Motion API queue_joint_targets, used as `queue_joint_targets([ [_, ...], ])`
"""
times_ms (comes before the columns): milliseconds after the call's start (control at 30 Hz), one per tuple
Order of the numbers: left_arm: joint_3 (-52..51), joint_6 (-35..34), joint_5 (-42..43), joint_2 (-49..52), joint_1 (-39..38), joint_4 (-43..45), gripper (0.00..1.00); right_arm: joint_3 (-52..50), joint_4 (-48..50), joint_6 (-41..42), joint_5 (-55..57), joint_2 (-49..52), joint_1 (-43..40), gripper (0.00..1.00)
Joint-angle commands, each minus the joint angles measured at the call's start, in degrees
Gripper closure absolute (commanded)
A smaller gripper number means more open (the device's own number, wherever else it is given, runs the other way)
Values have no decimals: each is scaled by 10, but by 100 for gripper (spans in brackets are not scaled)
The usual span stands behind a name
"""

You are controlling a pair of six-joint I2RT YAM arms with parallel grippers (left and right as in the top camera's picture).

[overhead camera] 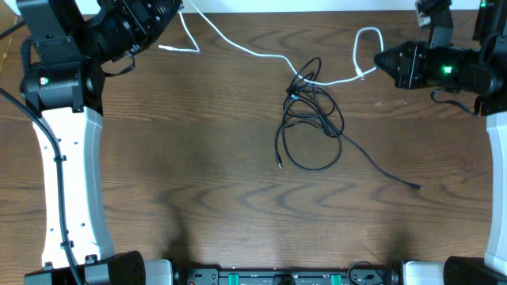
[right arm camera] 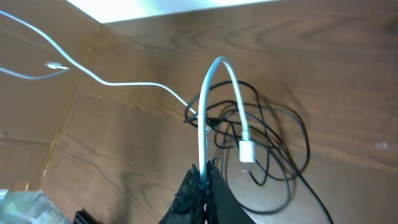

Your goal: Untangle cables

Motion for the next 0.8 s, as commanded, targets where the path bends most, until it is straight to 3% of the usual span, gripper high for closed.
queue_joint_targets([
  [0,6,16,-6,-5,3,-2,92,0,-19,-22,18,4,2,99],
  [333,6,16,-6,-5,3,-4,92,0,-56,-26,46,4,2,94],
  [700,7,43,-18,-5,-6,-3,92,0,-58,-25,47,4,2,76],
  [767,7,41,-37,-6,-22,5,93,0,-58,-25,47,4,2,66],
])
